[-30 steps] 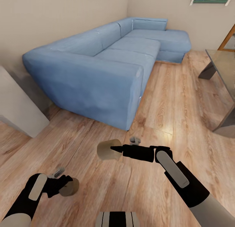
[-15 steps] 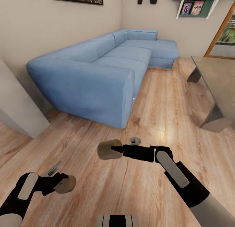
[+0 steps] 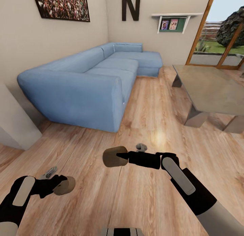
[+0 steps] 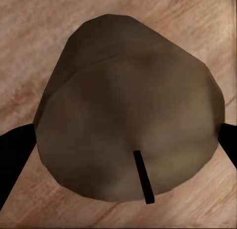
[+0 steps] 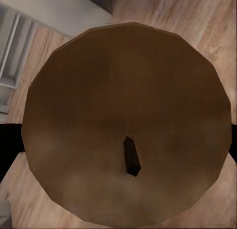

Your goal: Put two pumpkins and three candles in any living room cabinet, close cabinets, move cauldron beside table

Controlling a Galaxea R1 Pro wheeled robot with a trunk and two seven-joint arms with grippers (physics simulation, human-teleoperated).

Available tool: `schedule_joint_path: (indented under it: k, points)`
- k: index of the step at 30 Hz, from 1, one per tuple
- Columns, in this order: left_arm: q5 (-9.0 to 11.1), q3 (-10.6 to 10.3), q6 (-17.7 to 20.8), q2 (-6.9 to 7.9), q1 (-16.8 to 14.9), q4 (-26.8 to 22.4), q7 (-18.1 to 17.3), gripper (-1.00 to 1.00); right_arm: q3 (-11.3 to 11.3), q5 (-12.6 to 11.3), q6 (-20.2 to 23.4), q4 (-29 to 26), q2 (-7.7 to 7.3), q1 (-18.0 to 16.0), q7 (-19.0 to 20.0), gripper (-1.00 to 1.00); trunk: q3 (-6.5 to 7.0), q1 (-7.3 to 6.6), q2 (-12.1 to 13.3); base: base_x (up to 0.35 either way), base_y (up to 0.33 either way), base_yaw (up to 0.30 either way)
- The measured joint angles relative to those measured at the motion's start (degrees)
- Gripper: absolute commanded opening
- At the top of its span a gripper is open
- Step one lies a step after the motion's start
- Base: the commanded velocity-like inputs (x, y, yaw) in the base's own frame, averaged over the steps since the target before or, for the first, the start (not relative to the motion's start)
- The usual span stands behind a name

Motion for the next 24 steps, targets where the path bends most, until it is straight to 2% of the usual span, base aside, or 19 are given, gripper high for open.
schedule_joint_path:
  k: [7, 18, 24]
  points:
    - [0.04, -0.14, -0.01, -0.47, 0.0, 0.07, 0.03, -1.0, -0.01, 0.13, -0.06, 0.63, 0.06, 0.0, 0.0, -1.0, 1.93, -0.18, 0.09, -0.312, 0.0, -0.243]
    - [-0.09, -0.21, 0.01, -0.69, 0.08, 0.43, 0.07, -1.0, -0.01, 0.01, 0.1, 1.01, 0.08, 0.0, 0.08, -1.0, 4.24, -0.46, 0.24, -0.334, 0.0, -0.127]
    - [-0.13, -0.67, -0.03, -0.85, 0.08, 0.49, 0.13, -1.0, -0.08, -0.12, 0.12, 1.41, 0.08, -0.02, 0.08, -1.0, 5.23, -0.65, 0.32, -0.097, 0.0, -0.21]
